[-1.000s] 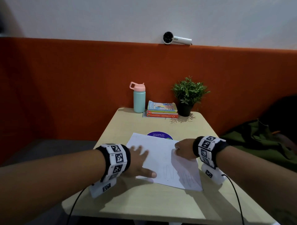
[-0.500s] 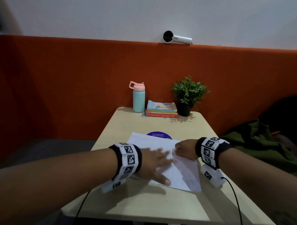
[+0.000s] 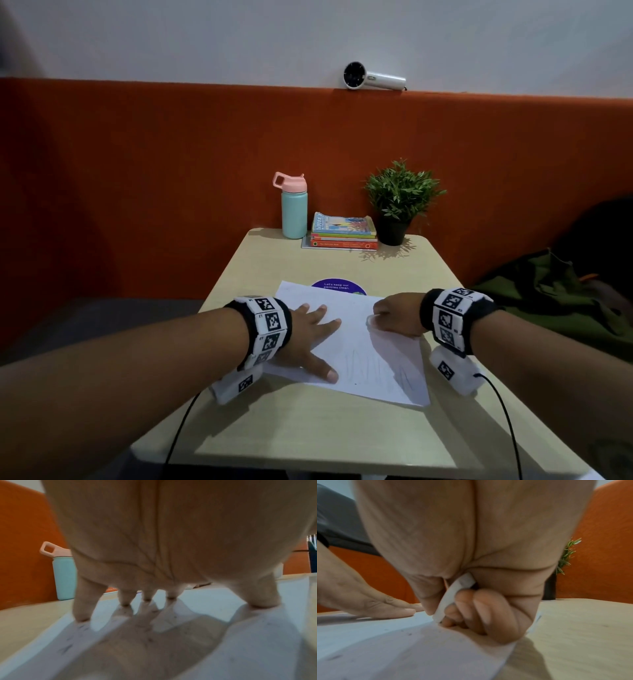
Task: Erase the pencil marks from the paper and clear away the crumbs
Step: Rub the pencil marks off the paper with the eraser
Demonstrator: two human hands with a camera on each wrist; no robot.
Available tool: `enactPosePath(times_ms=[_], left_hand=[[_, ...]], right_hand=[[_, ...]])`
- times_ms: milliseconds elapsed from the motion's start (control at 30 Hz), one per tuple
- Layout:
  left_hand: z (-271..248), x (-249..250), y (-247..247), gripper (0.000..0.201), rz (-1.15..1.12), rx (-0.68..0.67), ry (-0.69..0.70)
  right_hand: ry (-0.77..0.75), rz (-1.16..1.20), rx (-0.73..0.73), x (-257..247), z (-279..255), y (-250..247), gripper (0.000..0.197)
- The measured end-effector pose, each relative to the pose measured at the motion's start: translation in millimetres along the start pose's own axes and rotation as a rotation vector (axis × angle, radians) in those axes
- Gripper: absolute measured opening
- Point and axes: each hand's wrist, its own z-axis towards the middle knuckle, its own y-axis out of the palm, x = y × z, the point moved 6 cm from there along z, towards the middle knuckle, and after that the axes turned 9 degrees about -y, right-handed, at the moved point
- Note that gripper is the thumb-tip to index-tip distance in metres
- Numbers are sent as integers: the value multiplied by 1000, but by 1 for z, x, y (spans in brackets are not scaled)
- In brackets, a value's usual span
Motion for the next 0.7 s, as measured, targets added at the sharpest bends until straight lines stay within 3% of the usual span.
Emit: enactPosePath(times_ms=[200,367,433,533,700], left_hand=[[1,-14,-3,105,4,-28,-190],[-10,-11,-30,84,156,129,-149],[-4,-17,-27,90,115,115,-173],[7,-24,-10,116,-1,14,-171],[-8,-13,-1,121,40,-43,-35]], right_hand=[[-42,34,202,17,-17,-20,29],[-44,34,233,25,-34,-25,28],[-57,43,230,23,-36,-21,26],[-80,64,245,16,-38,-18,18],[-123,33,255,0,-38,-22,16]])
